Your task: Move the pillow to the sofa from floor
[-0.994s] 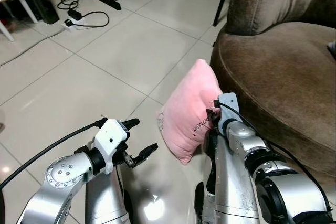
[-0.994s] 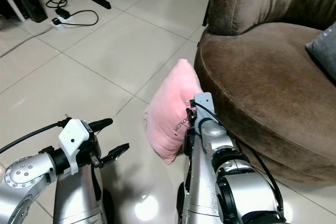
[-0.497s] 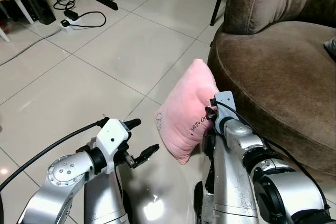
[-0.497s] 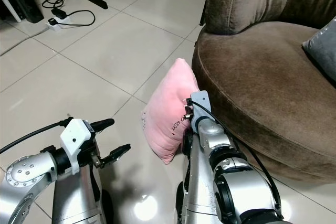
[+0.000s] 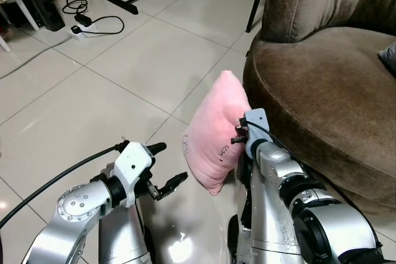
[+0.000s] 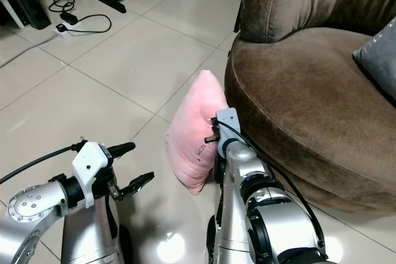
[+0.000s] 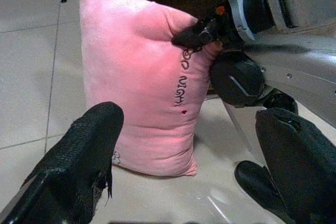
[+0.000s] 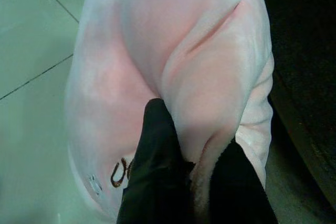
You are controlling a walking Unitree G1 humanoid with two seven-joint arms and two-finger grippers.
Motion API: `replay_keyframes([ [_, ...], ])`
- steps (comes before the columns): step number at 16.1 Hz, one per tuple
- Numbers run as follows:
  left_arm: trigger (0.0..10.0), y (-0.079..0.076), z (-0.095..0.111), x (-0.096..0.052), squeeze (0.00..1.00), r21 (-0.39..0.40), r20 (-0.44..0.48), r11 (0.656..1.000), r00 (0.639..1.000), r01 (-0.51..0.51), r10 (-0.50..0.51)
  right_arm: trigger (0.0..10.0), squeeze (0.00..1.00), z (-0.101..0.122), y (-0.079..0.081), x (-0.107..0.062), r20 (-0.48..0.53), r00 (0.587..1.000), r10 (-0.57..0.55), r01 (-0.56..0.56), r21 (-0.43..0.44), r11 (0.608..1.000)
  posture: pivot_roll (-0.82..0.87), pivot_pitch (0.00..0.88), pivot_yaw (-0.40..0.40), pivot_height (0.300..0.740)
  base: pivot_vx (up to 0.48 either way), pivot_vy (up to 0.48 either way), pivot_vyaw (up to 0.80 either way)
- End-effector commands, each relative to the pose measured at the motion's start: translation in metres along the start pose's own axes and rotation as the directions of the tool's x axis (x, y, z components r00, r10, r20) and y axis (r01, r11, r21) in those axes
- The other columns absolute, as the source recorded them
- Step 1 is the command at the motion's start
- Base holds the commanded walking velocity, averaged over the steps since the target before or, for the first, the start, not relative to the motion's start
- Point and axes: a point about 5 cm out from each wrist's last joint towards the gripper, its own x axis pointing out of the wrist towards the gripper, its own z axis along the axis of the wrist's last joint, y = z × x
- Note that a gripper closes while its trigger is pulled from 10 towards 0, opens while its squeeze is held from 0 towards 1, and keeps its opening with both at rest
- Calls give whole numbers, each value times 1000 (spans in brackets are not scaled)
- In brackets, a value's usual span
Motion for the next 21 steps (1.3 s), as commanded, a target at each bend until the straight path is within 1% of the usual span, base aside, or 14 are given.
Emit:
replay_keyframes([
  [1, 10000, 2, -1, -6, 502, 4, 6, 998, 998, -68, 68, 0, 0, -14, 11, -2, -15, 999, 50, -50, 3, 999, -4, 31, -13, 381, 0, 0, 0],
  [2, 10000, 2, -1, -6, 502, 4, 6, 998, 998, -68, 68, 0, 0, -14, 11, -2, -15, 999, 50, -50, 3, 999, -4, 31, -13, 381, 0, 0, 0],
  [3, 10000, 6, -3, -9, 498, 3, 11, 993, 993, -118, 118, 0, 0, -17, 15, -3, -4, 998, 67, -67, 18, 998, -9, 6, -10, 381, 0, 0, 0],
  [4, 10000, 8, -4, -9, 498, 5, 13, 991, 991, -135, 135, 0, 0, -17, 16, -3, 5, 998, 70, -70, 25, 997, -11, 0, -6, 381, 0, 0, 0],
  [6, 10000, 16, 0, -8, 498, 12, 49, 970, 969, -245, 244, 0, 0, -7, 15, -7, 120, 988, 99, -110, 89, 990, -18, 0, 5, 381, 0, 0, 0],
  [8, 10000, 20, 3, -4, 498, 23, 69, 957, 955, -289, 287, 0, 0, 1, 13, -10, 187, 976, 113, -135, 114, 984, -20, 0, 2, 381, 0, 0, 0],
  [10, 10000, 30, 11, -1, 494, 35, 108, 923, 919, -384, 379, 0, 0, 19, 13, -25, 314, 937, 153, -205, 138, 969, -36, 0, 4, 381, 0, 0, 0],
  [11, 10000, 32, 13, -1, 502, 27, 118, 911, 907, -411, 405, 0, 0, 22, 14, -31, 341, 925, 168, -225, 134, 965, -38, 0, 6, 381, 0, 0, 0],
  [13, 10000, 39, 15, -1, 502, 8, 137, 871, 864, -491, 485, 0, 0, 34, 10, -55, 422, 887, 186, -269, 146, 952, -47, 0, 10, 381, 0, 0, 0],
  [15, 10000, 42, 17, 1, 502, 4, 144, 855, 846, -519, 513, 0, 0, 43, 11, -68, 483, 857, 178, -274, 136, 952, -53, 0, 14, 381, 0, 0, 0],
  [16, 10000, 44, 19, 2, 494, 4, 153, 842, 833, -539, 532, 9098, 0, 48, 11, -75, 498, 853, 155, -257, 142, 956, -59, 0, 18, 381, 0, 0, 0],
  [17, 10000, 49, 23, 3, 482, -1, 172, 824, 812, -567, 558, 10000, 0, 52, 11, -83, 507, 846, 166, -278, 153, 948, -62, 0, 19, 381, 0, 0, 0],
  [18, 10000, 51, 30, 5, 482, 24, 193, 818, 806, -575, 560, 10000, 0, 52, 4, -88, 504, 857, 109, -224, 175, 959, -64, 0, 16, 381, 0, 0, 0],
  [21, 10000, 52, 38, 10, 482, 14, 216, 815, 798, -579, 563, 10000, 0, 57, -1, -94, 490, 869, 61, -177, 194, 965, -69, 0, 17, 406, 0, 0, 0],
])
